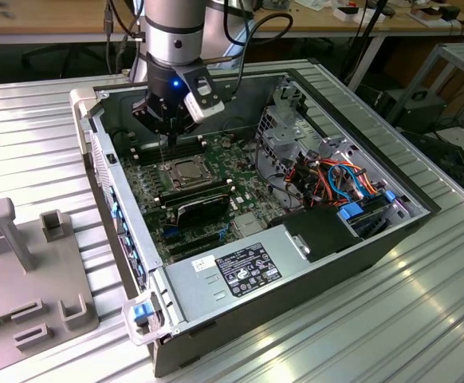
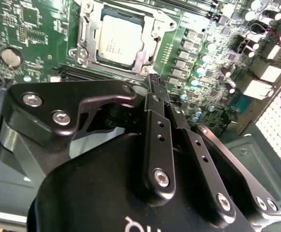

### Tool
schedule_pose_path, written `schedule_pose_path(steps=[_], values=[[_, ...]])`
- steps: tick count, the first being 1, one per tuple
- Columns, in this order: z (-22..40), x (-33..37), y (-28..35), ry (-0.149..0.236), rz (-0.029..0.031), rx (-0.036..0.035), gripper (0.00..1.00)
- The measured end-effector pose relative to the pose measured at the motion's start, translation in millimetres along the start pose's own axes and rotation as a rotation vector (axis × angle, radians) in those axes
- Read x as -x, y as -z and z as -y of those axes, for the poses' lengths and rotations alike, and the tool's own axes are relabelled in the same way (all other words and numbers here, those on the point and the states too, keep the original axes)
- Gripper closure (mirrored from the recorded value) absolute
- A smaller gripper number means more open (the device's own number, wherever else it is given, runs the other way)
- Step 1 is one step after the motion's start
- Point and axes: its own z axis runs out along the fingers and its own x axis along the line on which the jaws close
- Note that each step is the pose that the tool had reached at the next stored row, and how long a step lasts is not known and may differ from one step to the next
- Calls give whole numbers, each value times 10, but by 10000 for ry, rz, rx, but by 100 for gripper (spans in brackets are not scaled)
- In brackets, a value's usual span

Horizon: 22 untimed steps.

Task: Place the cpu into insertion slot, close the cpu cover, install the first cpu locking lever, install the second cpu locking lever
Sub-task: 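Install the first cpu locking lever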

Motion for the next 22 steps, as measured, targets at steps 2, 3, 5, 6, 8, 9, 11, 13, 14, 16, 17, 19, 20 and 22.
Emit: schedule_pose_path(steps=[2, 3, 5, 6, 8, 9, 11, 13, 14, 16, 17, 19, 20, 22], values=[[6, -22, -1, 189, -3, 12, 89], [9, -34, -1, 303, -5, 18, 89], [12, -49, -1, 427, -8, 34, 89], [12, -49, -1, 430, -8, 37, 89], [13, -50, -1, 432, -9, 37, 89], [13, -50, -1, 432, -9, 37, 89], [13, -50, -1, 433, -9, 37, 89], [13, -50, -1, 433, -9, 37, 89], [13, -50, -1, 433, -9, 37, 89], [13, -50, -1, 434, -9, 36, 89], [13, -50, -1, 435, -9, 37, 89], [13, -51, -1, 442, -9, 37, 89], [14, -57, -1, 474, -9, 39, 89], [16, -61, -1, 606, -11, 45, 89]])
